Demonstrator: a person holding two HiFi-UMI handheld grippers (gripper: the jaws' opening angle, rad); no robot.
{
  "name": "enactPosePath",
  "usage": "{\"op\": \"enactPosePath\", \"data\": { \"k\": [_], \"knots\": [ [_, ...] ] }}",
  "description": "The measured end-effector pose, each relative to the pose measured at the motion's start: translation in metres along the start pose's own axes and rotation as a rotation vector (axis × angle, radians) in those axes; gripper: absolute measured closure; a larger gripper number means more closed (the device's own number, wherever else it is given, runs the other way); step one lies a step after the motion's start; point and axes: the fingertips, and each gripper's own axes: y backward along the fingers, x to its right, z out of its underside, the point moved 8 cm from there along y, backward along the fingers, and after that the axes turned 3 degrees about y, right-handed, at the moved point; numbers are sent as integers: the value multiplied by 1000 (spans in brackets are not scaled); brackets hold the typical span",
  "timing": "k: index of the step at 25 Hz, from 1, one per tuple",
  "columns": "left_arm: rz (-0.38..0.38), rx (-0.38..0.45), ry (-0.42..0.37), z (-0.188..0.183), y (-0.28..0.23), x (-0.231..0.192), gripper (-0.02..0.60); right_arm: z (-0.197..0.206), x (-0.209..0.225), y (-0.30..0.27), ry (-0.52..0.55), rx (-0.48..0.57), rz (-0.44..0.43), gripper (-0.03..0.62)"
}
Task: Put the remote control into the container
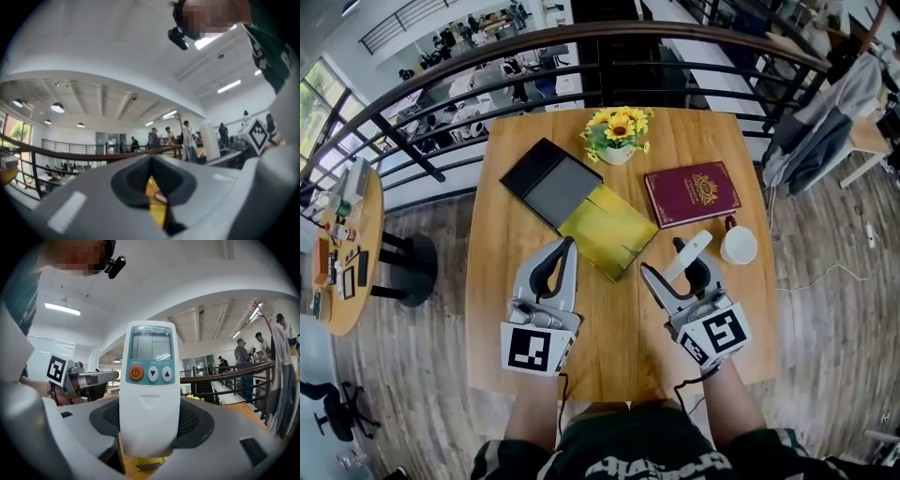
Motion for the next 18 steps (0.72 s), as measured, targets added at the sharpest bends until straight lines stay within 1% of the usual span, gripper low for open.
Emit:
{"op": "enactPosePath", "data": {
  "k": [8,11,18],
  "knots": [
    [24,-8,31,15,-17,-19,587,14,2,-35,-14,-23,-2,309],
    [19,-24,13,26,-24,-25,587,21,3,-47,-25,-31,-6,309],
    [9,-49,25,57,-39,-51,587,37,7,-81,-30,-66,-17,310]
  ]
}}
